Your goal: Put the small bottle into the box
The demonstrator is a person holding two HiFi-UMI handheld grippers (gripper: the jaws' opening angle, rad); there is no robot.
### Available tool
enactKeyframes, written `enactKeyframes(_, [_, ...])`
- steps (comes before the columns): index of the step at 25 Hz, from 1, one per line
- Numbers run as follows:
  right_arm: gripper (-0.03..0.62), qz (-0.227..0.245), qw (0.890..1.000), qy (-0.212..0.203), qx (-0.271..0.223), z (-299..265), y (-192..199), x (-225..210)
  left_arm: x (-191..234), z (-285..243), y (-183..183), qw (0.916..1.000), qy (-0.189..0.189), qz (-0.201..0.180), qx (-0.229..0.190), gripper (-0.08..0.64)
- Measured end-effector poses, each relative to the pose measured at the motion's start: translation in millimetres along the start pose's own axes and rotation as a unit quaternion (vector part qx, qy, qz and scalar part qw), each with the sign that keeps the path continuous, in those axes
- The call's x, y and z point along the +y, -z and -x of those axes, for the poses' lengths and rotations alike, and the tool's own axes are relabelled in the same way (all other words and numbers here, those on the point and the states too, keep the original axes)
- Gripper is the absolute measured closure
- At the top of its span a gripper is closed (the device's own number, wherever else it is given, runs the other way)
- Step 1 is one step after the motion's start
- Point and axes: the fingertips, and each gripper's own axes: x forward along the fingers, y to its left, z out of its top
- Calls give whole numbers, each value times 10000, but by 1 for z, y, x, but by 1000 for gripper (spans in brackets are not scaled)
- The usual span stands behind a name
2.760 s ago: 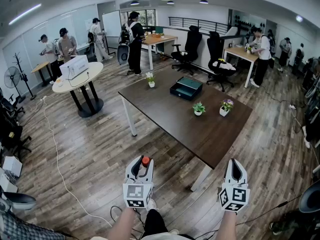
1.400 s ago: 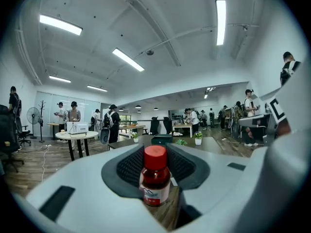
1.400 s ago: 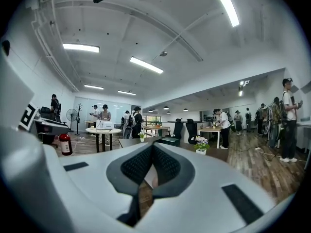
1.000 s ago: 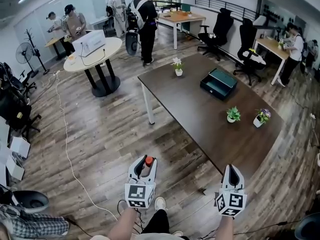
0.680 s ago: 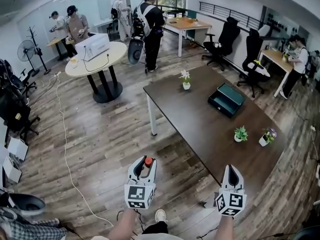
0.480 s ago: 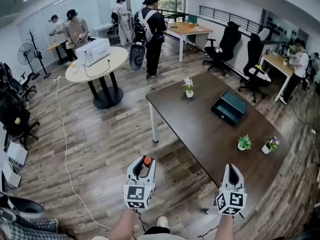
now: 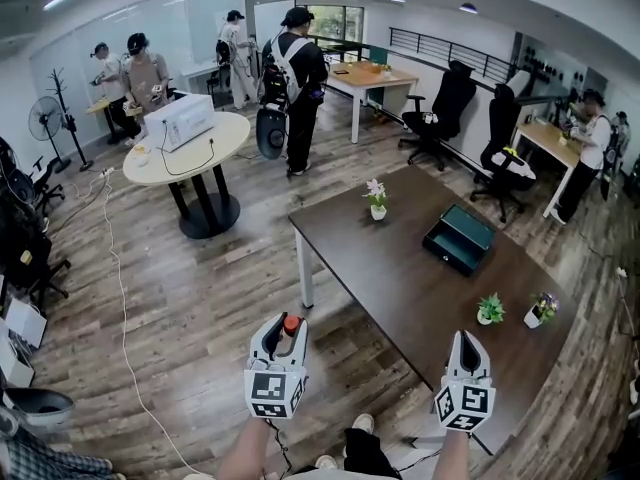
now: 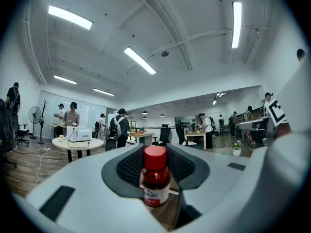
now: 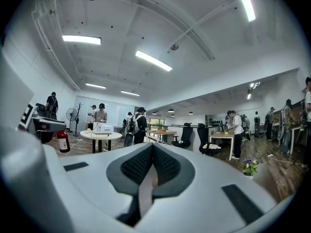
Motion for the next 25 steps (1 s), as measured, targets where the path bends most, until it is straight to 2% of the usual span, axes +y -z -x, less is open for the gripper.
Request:
enactKeyframes(7, [591, -33, 10000, 2, -61, -57, -6, -10, 15, -51, -12, 9999, -36, -73, -91, 419])
enactKeyframes(13, [591, -106, 9998, 24, -138, -129, -12, -29, 25, -119, -22, 9998, -41, -149, -127, 419])
enactKeyframes(17, [591, -113, 9998, 22, -148, -172, -13, -47, 23, -166, -22, 9998, -56, -142, -91, 419])
enactKeyframes(25, [591, -275, 9995, 162, -49, -217, -2, -82, 11, -229, -16, 9997, 67, -205, 81, 419])
